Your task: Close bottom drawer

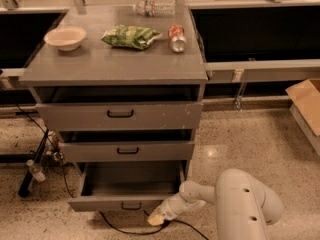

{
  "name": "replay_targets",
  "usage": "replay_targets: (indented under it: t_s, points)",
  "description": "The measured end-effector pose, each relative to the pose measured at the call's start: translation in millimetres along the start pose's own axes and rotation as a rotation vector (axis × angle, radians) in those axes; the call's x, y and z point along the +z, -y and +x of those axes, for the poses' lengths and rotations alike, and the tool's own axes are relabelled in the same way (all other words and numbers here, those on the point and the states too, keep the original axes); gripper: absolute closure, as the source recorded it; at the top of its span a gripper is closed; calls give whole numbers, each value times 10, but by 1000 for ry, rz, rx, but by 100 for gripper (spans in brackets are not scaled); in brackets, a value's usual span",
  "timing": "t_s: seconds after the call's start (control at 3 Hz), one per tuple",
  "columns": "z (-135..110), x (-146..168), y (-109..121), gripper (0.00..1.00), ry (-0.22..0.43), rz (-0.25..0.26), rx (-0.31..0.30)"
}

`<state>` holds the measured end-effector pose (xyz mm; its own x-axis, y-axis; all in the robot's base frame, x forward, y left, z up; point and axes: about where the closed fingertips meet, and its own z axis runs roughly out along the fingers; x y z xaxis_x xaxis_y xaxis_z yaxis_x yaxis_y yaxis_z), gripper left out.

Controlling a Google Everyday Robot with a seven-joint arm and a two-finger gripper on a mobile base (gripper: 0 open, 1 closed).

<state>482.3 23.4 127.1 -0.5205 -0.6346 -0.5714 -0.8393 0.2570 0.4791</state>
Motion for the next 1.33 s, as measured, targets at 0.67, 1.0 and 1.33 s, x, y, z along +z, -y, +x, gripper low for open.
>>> replay_targets:
  t_s: [0.67,1.0,1.33]
  points:
    - [-106,10,88,100,-1,-4,-3]
    - [-117,29,138,100,12,-2,2]
    - [-253,-18,235,100,28,23,-5]
